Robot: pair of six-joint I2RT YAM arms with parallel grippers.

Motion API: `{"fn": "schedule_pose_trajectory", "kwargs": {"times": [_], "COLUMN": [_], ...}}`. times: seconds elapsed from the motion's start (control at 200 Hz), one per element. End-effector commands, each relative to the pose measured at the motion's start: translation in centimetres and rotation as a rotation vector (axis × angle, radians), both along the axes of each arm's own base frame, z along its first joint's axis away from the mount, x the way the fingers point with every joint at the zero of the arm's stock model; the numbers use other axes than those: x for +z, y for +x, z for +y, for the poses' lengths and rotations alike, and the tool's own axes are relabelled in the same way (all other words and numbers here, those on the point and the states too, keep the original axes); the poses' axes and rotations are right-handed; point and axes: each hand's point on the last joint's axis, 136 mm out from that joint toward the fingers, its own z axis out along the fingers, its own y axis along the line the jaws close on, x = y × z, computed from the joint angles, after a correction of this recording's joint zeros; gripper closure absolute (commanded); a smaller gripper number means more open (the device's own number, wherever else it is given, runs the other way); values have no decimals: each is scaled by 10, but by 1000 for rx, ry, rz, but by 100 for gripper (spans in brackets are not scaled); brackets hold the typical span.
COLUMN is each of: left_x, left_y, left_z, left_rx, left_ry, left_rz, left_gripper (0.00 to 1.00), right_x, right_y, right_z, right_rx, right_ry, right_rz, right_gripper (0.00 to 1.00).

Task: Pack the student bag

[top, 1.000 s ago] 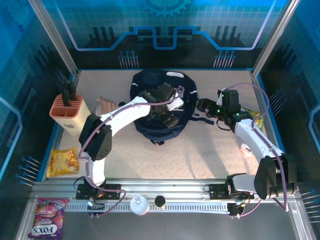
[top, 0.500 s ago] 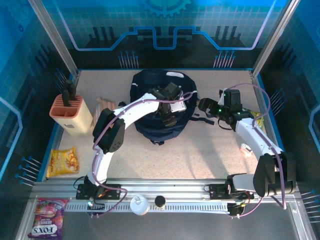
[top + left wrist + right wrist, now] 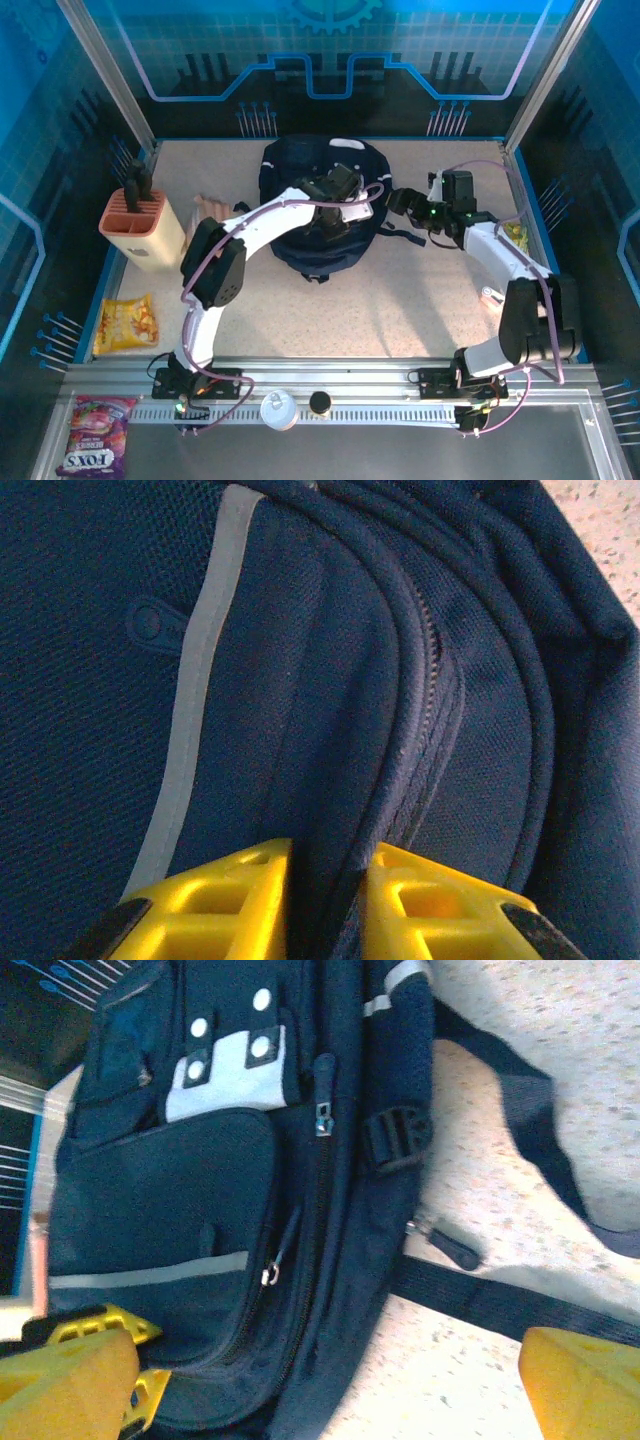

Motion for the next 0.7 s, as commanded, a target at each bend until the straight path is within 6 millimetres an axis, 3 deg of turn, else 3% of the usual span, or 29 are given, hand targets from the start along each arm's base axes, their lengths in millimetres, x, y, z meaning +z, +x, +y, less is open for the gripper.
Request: {"fn": "schedule_pose_trajectory", "kwargs": {"times": [0.0, 0.23, 0.35, 0.495, 0.695], "left_x": [48, 64, 65, 66, 60], "left_y": [9, -6, -16, -24, -31], "left_z": [3, 9, 12, 15, 17], "left_rx": [51, 80, 88, 94, 90], "left_ry": [-117, -222, -251, -277, -278], "left_rz": [-130, -173, -164, -161, -136], "left_gripper": [81, 89, 89, 89, 89], "right_x": [24, 17, -2, -33, -51], "right_y": [24, 68, 93, 114, 131], "right_z": [21, 61, 70, 74, 84], "right_rx": [75, 194, 221, 257, 323], "right_ry": [135, 182, 119, 44, 65], "right_rz": [-62, -87, -76, -42, -25], "right_gripper": [6, 26, 36, 43, 43]}}
